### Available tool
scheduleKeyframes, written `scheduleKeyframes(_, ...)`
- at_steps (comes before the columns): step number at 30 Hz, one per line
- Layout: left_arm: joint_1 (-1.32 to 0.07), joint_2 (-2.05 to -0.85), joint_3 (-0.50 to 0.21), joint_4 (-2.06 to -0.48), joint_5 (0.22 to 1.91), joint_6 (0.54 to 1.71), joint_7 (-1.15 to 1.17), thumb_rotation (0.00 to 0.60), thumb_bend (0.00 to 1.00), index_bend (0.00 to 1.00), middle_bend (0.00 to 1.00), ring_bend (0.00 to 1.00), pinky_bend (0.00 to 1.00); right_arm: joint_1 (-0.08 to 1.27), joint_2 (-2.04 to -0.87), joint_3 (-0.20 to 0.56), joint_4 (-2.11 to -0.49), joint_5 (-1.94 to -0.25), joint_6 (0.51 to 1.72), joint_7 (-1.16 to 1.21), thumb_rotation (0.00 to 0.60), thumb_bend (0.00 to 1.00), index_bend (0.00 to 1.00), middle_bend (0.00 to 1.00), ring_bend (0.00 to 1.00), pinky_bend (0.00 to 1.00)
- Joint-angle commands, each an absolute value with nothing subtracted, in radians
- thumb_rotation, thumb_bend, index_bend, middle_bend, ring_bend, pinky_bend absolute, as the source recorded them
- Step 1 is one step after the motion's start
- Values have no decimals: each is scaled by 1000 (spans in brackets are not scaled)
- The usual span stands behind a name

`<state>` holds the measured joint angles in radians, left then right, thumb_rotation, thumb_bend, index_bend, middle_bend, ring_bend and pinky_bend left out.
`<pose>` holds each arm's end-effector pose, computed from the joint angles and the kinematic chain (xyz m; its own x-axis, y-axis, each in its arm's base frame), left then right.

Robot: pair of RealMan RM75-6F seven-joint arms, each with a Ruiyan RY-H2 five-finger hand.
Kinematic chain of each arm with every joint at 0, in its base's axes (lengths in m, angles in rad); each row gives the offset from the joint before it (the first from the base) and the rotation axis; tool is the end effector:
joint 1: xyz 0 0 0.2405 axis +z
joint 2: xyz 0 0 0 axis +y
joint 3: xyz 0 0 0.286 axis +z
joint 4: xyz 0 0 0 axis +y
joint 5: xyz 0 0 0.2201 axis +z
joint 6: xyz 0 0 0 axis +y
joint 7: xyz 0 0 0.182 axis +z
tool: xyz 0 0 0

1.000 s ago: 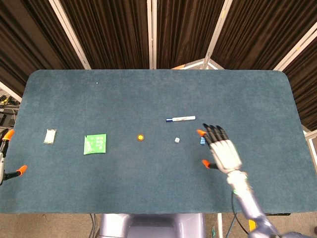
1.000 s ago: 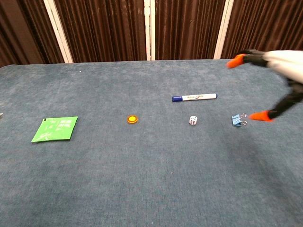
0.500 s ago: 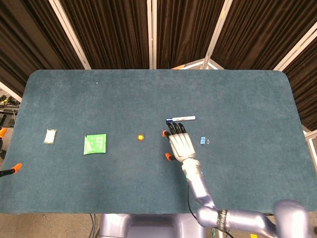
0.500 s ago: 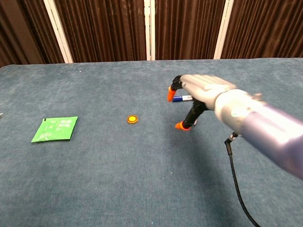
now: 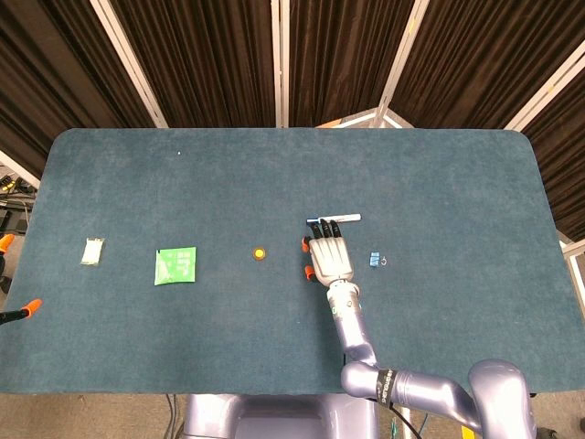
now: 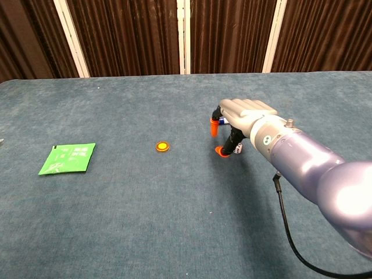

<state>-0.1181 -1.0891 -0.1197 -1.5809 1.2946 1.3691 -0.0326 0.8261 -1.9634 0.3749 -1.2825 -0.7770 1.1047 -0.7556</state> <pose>-0.3765 0.2471 0.1863 0.3803 0.0209 0.9246 0.9107 0.1657 -0.3784 -0.1043 -0.4083 -0.1262 0.4053 -0.2477 0.8800 -0.9135 -0.1457 0.3797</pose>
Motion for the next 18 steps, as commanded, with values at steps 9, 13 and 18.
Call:
scheduleKeyframes(9, -120, -1090, -115, -1586, 1302, 1369, -29, 600, 103, 0, 0, 0, 0, 823, -1948, 363, -1265, -733, 1113, -778, 600, 249, 431, 126, 0, 0)
scheduleKeyframes(13, -122, -1091, -112, -1588, 1307, 1369, -25, 600, 105, 0, 0, 0, 0, 822, -1947, 358, -1252, -724, 1112, -777, 600, 270, 461, 139, 0, 0)
scheduleKeyframes(18, -121, -1090, -112, -1589, 1309, 1372, -26, 600, 105, 0, 0, 0, 0, 825, -1950, 351, -1238, -718, 1107, -777, 600, 273, 468, 144, 0, 0)
